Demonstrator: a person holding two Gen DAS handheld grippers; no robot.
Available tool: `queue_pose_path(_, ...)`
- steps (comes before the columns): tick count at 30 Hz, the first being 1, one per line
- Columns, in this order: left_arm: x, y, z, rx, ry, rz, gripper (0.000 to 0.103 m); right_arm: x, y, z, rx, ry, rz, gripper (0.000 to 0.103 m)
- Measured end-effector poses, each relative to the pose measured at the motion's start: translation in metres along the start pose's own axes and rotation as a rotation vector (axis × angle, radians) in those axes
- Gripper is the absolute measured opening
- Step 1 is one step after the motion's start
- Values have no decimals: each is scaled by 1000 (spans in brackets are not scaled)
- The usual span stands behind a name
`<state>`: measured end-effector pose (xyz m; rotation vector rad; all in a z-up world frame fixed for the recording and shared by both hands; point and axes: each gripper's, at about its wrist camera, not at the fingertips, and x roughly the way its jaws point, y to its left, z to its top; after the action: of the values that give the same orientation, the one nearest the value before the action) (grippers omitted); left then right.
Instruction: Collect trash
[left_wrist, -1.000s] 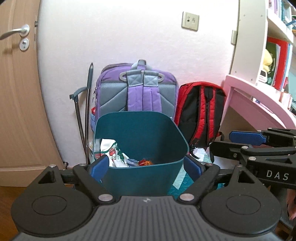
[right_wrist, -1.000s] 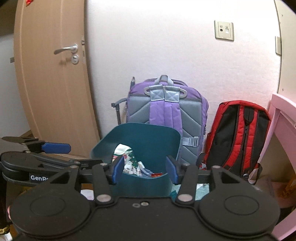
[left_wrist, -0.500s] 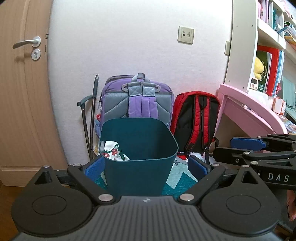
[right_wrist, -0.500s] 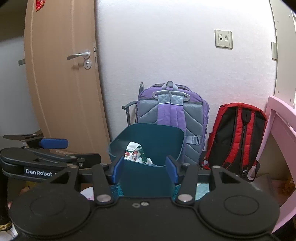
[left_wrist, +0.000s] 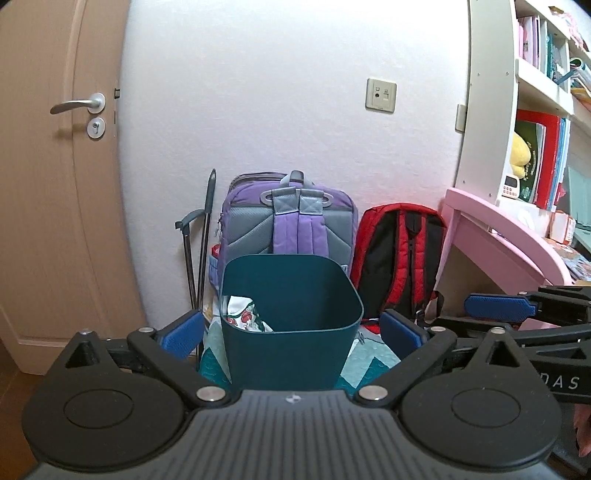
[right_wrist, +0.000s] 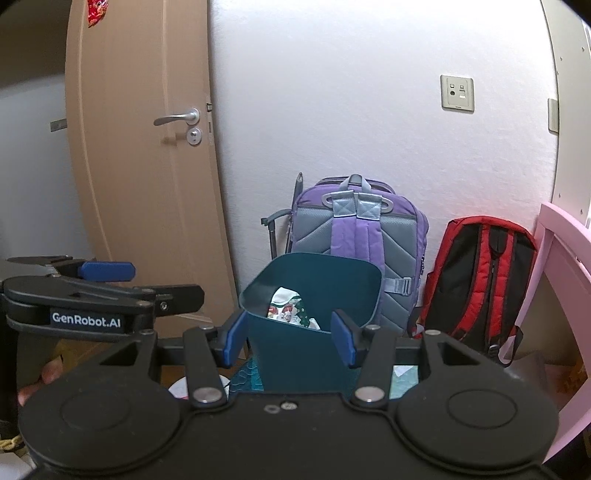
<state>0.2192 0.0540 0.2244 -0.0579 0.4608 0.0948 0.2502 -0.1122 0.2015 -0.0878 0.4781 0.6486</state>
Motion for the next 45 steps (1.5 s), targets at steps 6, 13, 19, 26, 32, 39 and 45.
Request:
queue_pose_path(6, -9, -4, -2, 14, -2, 12, 103, -9, 5, -1, -5, -2, 9, 50)
queue_pose_path(13, -19, -7, -2, 10, -1, -1, 103, -21, 6, -2, 9, -6, 24, 50)
queue_pose_path(19, -31, -14, -4, 20, -8, 14, 103, -29, 6, -4, 18, -5, 29, 50)
queue_pose_path(26, -37, -16, -4, 17, -10, 11, 103, -40, 10, -6, 13, -10, 28, 51)
queue_pose_path(32, -46, -18, -7, 20, -5, 14, 103, -44, 12, -10, 28, -4, 32, 51)
queue_pose_path(39, -52, -21, -11, 34, -5, 20, 103, -50, 14, -14, 35, 4, 37, 51)
queue_pose_path(45, -54, -23, -17, 41, -1, 8, 103, -54, 12, -17, 47, -3, 29, 51)
